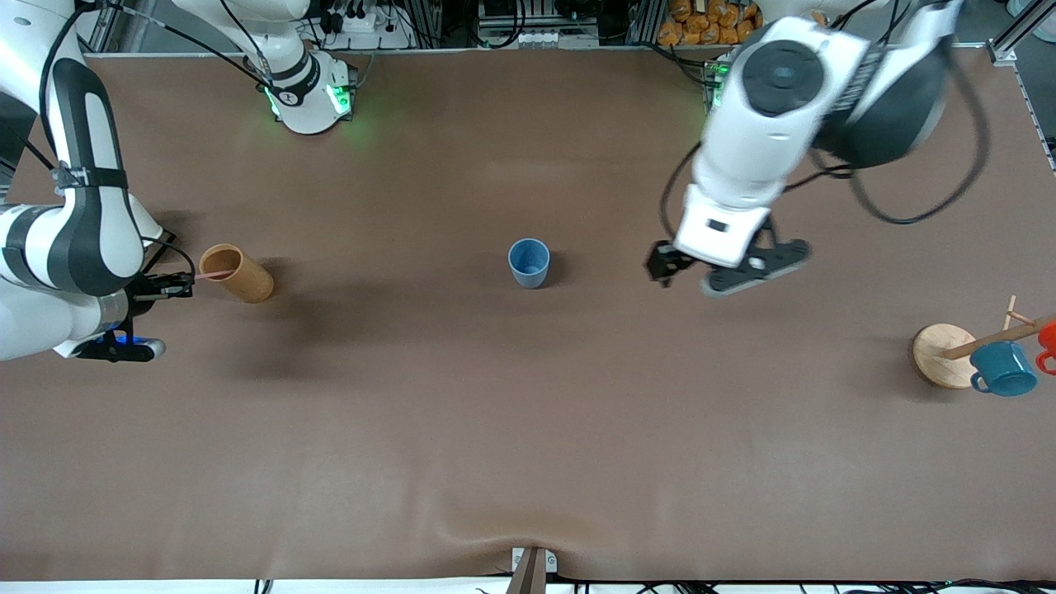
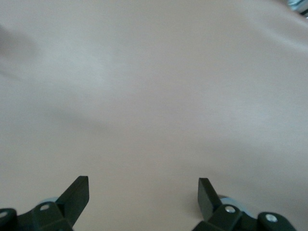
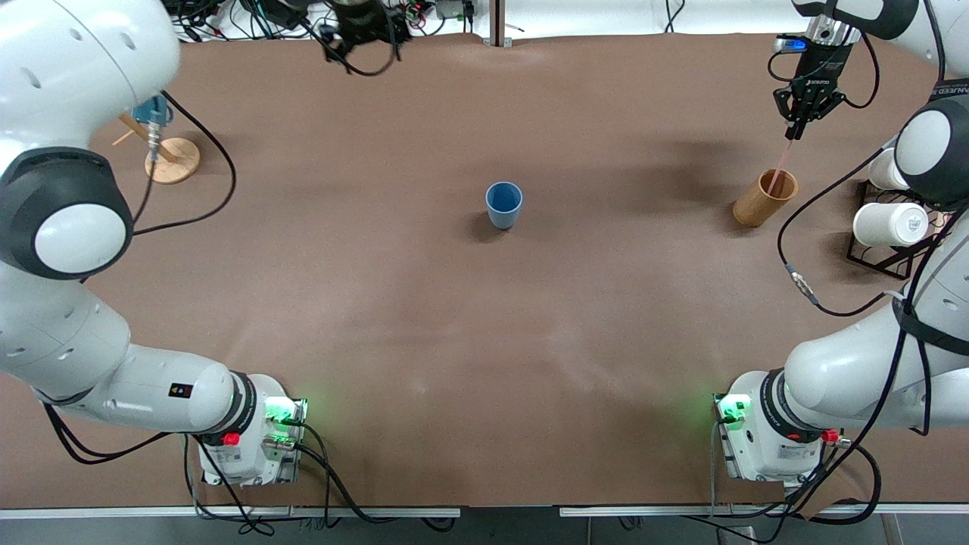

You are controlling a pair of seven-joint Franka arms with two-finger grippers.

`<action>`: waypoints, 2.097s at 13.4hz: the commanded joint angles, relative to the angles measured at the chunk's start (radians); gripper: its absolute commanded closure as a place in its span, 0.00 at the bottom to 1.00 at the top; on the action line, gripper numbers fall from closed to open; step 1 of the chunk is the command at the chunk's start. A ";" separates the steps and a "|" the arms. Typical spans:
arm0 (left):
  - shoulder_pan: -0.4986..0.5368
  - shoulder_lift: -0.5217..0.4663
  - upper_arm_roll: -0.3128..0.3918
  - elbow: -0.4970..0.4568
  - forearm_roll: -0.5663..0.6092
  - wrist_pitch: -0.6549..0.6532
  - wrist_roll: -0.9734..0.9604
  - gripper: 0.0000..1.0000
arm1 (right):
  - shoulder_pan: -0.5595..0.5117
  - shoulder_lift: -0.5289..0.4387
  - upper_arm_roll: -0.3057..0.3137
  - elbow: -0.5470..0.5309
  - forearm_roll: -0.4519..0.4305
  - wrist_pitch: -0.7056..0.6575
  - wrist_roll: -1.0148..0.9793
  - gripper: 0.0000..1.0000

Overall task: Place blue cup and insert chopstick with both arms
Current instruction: 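Open the left gripper and draw it back from the blue cup, then carry the pink chopstick over the blue cup with the right gripper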

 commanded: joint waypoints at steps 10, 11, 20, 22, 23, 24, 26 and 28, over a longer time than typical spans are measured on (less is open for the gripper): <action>0.075 -0.158 0.337 0.064 -0.137 -0.217 0.774 0.00 | 0.011 -0.066 0.008 0.047 0.011 -0.058 0.003 1.00; 0.060 -0.165 0.382 0.062 -0.151 -0.235 0.823 0.00 | 0.011 -0.067 0.008 0.067 0.010 -0.061 0.002 1.00; 0.034 -0.242 0.430 0.010 -0.156 -0.238 0.839 0.00 | 0.036 -0.067 0.013 0.225 -0.001 -0.204 0.002 1.00; 0.034 -0.254 0.431 0.007 -0.156 -0.238 0.839 0.00 | 0.052 -0.066 0.011 0.275 -0.004 -0.251 0.005 1.00; 0.031 -0.259 0.433 0.004 -0.156 -0.238 0.838 0.00 | 0.066 -0.066 0.011 0.282 -0.002 -0.259 0.013 1.00; 0.017 -0.260 0.436 0.004 -0.156 -0.238 0.830 0.00 | 0.085 -0.066 0.013 0.283 -0.001 -0.259 0.020 1.00; -0.013 -0.256 0.459 0.005 -0.156 -0.237 0.816 0.00 | 0.102 -0.069 0.017 0.283 0.011 -0.264 0.074 1.00; -0.017 -0.262 0.456 -0.013 -0.156 -0.234 0.808 0.00 | 0.118 -0.071 0.021 0.283 0.072 -0.270 0.155 1.00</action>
